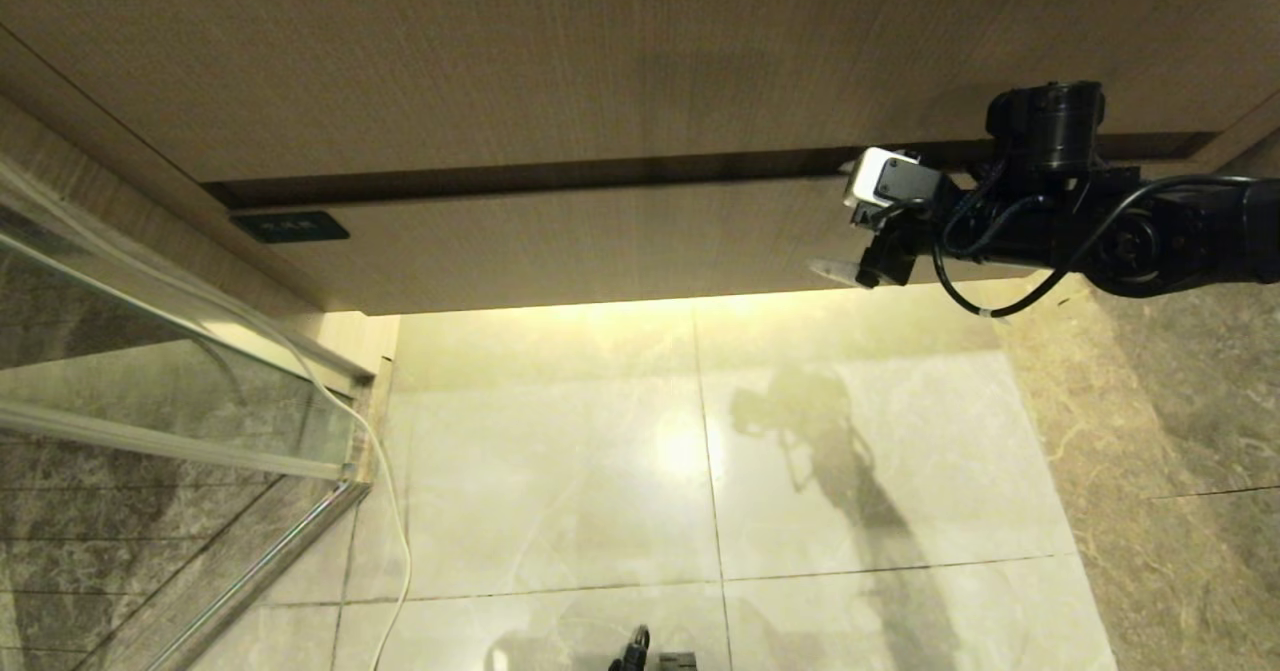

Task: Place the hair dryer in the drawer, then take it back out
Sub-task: Pull open the drawer

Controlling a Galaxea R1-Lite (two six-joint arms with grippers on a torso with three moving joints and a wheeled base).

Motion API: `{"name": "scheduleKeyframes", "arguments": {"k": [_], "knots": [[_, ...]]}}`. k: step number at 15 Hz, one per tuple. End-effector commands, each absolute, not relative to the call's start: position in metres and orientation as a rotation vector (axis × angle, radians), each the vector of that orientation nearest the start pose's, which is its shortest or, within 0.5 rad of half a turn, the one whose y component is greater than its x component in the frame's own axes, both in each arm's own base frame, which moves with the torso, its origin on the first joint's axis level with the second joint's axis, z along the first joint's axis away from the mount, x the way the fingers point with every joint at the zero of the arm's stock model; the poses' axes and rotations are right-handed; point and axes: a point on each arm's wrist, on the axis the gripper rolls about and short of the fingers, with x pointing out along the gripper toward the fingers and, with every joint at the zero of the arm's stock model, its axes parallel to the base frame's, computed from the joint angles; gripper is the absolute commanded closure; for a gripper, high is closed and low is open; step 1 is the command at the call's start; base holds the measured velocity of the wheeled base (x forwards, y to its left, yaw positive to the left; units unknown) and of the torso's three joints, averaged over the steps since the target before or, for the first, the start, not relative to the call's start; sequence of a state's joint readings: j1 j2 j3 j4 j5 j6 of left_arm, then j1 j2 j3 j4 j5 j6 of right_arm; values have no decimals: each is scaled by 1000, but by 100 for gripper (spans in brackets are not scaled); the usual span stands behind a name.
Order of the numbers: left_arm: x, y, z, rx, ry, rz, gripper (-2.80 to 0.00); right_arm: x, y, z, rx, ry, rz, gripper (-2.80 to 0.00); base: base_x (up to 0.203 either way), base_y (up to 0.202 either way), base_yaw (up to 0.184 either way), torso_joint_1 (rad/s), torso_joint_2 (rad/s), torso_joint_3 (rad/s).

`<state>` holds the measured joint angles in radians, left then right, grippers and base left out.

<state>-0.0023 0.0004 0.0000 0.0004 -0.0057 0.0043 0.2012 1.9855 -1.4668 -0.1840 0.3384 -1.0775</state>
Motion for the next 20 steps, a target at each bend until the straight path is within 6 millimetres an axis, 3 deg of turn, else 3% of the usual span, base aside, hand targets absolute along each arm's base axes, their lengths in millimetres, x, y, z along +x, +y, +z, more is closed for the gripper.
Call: {"name": "scheduleKeyframes", "arguments": {"k": [1, 9, 20], "knots": [[-23, 0, 75, 4, 0, -8, 0, 395, 83, 215, -1012, 64, 661, -280, 0, 0, 0, 0, 0, 0], [-23, 0, 75, 4, 1, -8, 0, 380, 78, 213, -1013, 156, 648, -280, 0, 0, 0, 0, 0, 0], [-23, 0, 75, 5, 0, -9, 0, 311, 57, 237, -971, 189, 629, -280, 0, 0, 0, 0, 0, 0]]}}
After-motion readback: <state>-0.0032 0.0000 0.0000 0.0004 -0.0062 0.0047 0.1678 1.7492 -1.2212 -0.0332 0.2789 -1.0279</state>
